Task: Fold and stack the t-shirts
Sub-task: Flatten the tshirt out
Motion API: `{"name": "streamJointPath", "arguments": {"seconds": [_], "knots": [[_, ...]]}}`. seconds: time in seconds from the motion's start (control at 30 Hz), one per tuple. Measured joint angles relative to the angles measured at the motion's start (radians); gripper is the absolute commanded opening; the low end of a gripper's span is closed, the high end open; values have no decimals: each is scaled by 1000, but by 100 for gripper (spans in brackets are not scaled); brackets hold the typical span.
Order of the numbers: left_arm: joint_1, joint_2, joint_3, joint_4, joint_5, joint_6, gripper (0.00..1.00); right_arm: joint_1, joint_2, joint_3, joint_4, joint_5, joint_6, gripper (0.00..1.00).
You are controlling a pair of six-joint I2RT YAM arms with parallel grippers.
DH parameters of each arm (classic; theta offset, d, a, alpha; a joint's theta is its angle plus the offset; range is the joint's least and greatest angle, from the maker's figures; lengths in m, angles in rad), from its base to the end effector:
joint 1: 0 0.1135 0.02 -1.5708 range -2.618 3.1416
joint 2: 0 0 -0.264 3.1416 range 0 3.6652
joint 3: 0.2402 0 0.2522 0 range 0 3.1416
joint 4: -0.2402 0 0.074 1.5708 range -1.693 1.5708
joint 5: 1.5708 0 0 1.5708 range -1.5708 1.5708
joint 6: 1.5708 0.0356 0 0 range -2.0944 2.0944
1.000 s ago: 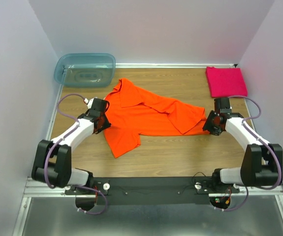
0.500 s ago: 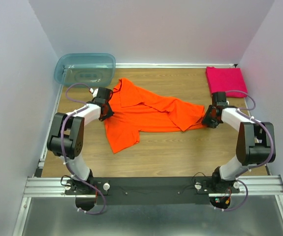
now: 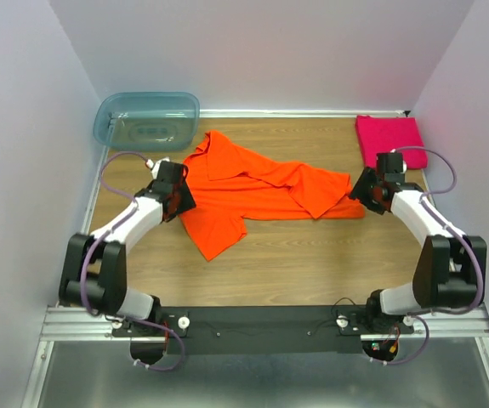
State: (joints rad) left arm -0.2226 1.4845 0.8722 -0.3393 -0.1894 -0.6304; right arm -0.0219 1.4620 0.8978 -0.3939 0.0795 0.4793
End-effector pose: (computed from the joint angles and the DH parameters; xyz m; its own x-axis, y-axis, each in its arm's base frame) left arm 0.2896 -0.0587 0.1961 -0.7066 -0.4336 -0.5592 -0.3791 0.8992 -0.2183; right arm 0.2932 -0.0093 0.2061 -0.6946 0.4750 -0.5402 0.4371 0.8751 0.2076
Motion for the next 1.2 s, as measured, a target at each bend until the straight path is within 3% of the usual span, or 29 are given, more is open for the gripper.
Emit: {"name": "streamJointPath", "arguments": {"seconds": [0.23, 0.97, 1.07, 1.2], "knots": [[-126, -181, -167, -114, -3, -95, 64, 0, -134, -72, -40, 2, -25, 82], [-313, -89, -174, -175, -95, -231, 52, 0, -169, -107, -78, -57, -43, 82], [-317, -71, -161, -181, -110, -230, 42, 0, -169, -107, -79, -60, -43, 82], [-321, -51, -146, -182, -121, -229, 18, 0, -168, -107, -79, -63, -43, 82]]}}
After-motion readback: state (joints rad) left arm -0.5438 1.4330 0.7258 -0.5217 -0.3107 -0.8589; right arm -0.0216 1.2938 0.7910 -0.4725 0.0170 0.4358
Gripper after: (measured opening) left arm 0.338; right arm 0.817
